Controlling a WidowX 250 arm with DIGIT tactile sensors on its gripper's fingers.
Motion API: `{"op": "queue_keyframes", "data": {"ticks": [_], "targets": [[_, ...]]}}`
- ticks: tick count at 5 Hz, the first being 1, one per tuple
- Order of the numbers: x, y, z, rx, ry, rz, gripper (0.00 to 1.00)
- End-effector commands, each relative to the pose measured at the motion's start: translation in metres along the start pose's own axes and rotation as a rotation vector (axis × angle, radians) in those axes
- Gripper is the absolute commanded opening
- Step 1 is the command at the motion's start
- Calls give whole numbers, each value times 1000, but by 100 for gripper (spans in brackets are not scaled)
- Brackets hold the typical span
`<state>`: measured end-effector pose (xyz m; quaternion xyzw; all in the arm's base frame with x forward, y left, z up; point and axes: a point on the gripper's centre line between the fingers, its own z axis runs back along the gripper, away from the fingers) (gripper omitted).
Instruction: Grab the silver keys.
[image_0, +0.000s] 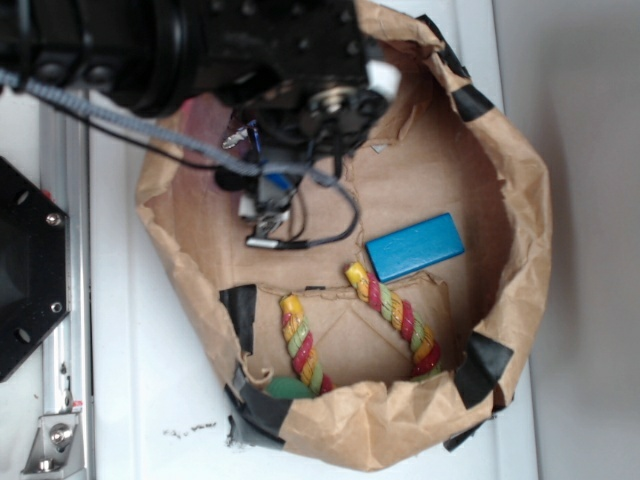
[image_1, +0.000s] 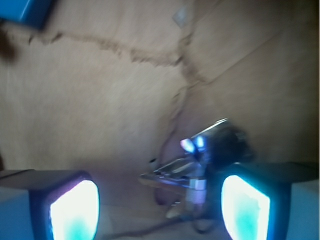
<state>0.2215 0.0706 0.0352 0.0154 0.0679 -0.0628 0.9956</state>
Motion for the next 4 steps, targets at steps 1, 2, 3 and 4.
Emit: {"op": "queue_keyframes", "data": {"ticks": [1, 2, 3, 4], "targets": [[-8, 6, -21, -41, 15, -6, 100], [-6, 5, -20, -47, 16, -9, 100], [-2, 5, -23, -46, 19, -14, 65], [-1, 5, -19, -50, 18, -3, 0]]}}
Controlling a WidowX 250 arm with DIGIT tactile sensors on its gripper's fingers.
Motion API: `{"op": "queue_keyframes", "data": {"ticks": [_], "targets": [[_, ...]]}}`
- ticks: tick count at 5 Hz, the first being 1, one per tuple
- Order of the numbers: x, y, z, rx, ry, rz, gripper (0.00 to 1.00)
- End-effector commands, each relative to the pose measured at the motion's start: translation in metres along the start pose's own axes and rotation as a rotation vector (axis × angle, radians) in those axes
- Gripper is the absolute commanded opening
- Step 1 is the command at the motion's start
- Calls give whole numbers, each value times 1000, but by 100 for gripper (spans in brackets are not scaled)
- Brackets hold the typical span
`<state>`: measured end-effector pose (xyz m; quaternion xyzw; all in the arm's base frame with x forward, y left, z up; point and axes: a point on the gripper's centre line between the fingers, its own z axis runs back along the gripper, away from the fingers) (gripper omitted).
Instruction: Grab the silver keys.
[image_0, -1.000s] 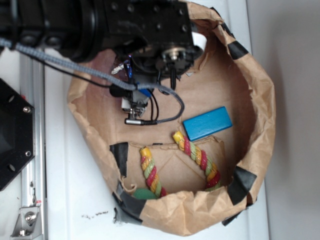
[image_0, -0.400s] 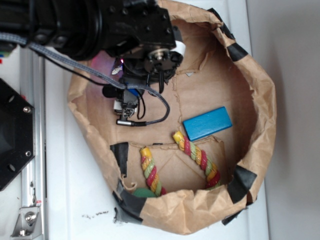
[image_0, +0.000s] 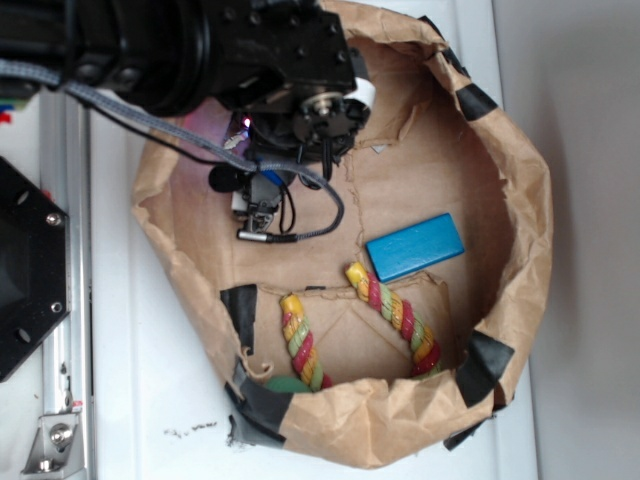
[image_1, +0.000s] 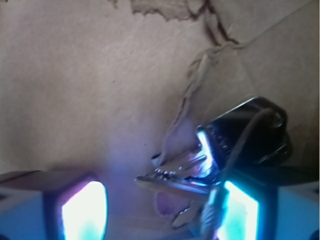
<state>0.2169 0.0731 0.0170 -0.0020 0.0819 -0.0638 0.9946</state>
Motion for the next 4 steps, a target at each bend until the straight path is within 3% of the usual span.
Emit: {"op": "queue_keyframes", "data": {"ticks": [1, 4], "targets": [[1, 2, 1, -6, -16, -1, 0], [8, 1, 11, -11, -38, 30, 0]]}}
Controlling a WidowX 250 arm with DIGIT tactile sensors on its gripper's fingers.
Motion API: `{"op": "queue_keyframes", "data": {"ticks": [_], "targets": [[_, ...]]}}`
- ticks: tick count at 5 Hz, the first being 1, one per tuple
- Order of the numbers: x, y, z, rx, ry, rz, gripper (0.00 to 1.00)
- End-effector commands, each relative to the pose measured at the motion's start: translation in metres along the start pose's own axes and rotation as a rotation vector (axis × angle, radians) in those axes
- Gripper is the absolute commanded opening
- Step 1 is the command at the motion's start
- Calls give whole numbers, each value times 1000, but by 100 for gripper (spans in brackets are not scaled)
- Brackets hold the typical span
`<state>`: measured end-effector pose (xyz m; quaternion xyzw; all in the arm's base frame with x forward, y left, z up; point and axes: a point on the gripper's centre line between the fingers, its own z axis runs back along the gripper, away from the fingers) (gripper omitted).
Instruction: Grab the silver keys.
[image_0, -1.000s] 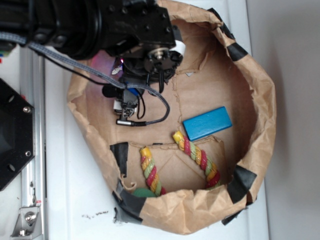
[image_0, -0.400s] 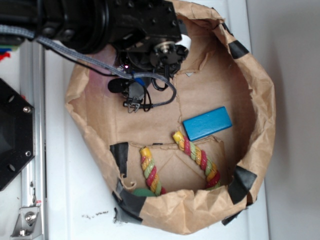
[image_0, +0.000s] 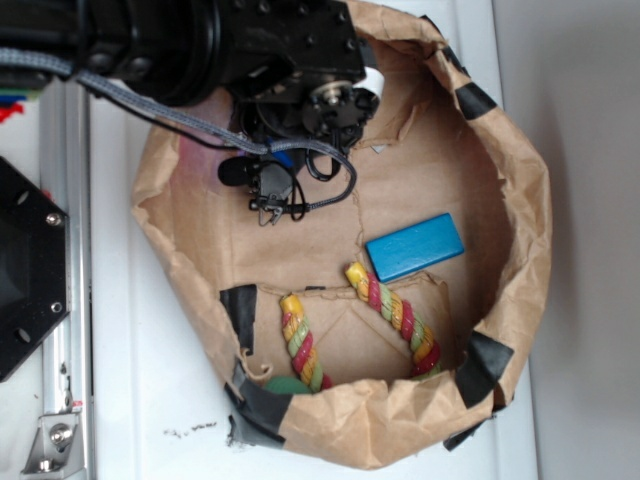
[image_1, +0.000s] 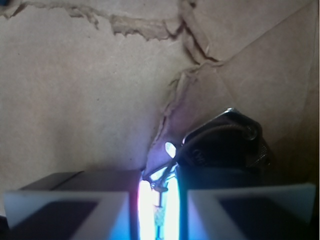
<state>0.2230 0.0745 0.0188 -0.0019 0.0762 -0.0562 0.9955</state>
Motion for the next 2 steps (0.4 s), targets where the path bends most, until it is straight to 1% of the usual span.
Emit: {"op": "queue_keyframes", "data": {"ticks": [1, 2], "targets": [[7, -8, 34, -26, -120, 73, 0], [-12, -35, 82, -157, -197, 149, 0]]}}
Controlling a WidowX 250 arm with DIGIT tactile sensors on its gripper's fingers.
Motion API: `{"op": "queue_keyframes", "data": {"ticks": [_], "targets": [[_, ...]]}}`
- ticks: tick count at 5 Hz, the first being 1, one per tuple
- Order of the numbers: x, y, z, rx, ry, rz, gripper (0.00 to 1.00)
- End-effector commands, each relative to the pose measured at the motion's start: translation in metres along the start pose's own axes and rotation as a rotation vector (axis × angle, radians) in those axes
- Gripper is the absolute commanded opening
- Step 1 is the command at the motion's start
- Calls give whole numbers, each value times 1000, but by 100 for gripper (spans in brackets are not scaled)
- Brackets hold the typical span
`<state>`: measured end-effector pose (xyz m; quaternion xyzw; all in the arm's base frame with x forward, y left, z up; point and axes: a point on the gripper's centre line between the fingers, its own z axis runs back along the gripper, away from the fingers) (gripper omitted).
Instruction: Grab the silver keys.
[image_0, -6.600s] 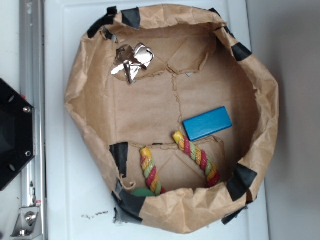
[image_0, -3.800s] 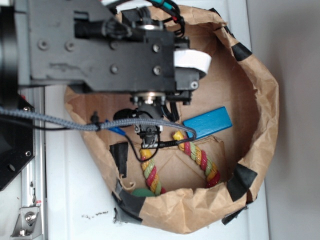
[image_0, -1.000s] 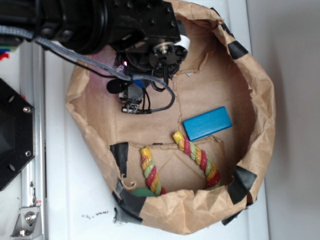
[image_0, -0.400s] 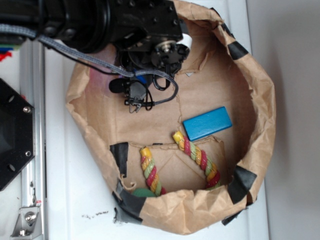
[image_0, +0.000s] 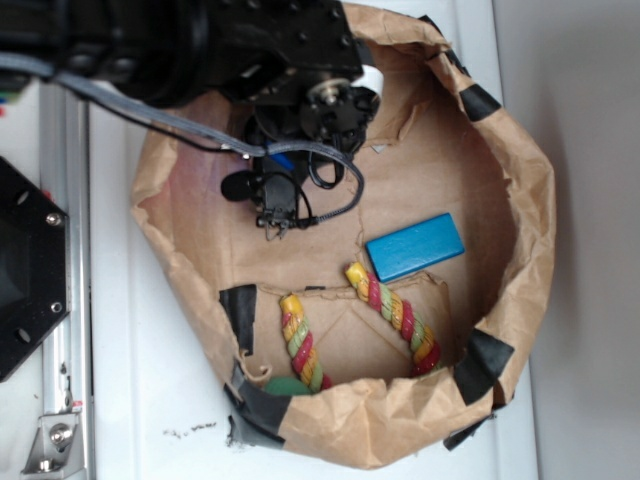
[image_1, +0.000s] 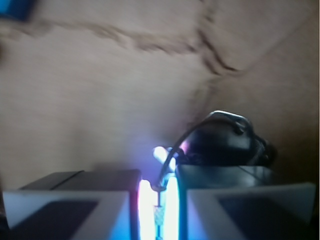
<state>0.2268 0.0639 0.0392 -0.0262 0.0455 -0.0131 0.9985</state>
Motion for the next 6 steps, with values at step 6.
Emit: {"op": "queue_keyframes", "data": {"ticks": [6], "targets": [[23, -82, 108, -80, -373, 141, 0]]}}
